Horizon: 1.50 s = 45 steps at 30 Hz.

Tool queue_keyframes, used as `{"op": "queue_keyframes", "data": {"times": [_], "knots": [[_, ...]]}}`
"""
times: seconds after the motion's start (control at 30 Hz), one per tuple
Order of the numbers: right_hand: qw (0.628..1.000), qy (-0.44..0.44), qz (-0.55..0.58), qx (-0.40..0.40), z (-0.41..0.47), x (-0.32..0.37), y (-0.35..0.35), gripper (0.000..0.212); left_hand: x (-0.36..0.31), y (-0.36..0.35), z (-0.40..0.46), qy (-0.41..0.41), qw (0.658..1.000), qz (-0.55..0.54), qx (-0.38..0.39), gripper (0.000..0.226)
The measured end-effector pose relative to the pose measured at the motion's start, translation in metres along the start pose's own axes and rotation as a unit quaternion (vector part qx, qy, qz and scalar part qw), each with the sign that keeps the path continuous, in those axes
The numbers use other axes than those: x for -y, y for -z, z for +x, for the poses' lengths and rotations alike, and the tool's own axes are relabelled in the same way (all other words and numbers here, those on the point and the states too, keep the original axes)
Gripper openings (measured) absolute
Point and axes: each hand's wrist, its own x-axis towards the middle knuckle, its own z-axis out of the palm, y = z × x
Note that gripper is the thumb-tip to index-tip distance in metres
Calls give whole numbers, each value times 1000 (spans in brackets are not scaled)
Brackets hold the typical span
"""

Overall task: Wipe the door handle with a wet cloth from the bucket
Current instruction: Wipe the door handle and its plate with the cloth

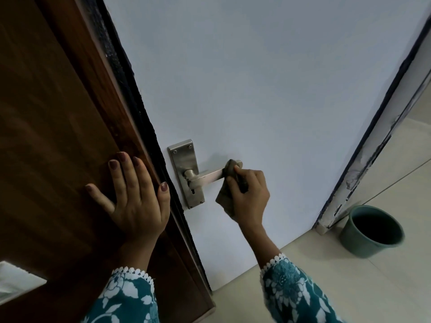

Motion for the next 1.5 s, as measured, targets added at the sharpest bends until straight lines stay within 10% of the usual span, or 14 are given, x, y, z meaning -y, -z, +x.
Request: {"op": "queue_keyframes", "data": {"times": [0.23, 0.53, 0.8, 1.13, 1.5], "knots": [[991, 107, 3, 83, -42, 22, -25, 20, 1, -1, -3, -1, 1000, -8, -5, 59], [998, -53, 20, -19, 17, -10, 10, 19, 0, -1, -1, 6, 1000, -16, 2, 59], [997, 23, 41, 66, -34, 13, -22, 24, 1, 2, -3, 3, 1000, -21, 3, 59], [993, -100, 53, -35, 6, -6, -1, 17, -1, 1, 0, 3, 1000, -8, -12, 58], [994, 76, 9, 75, -39, 18, -27, 23, 0, 0, -1, -4, 1000, -17, -23, 56]]}}
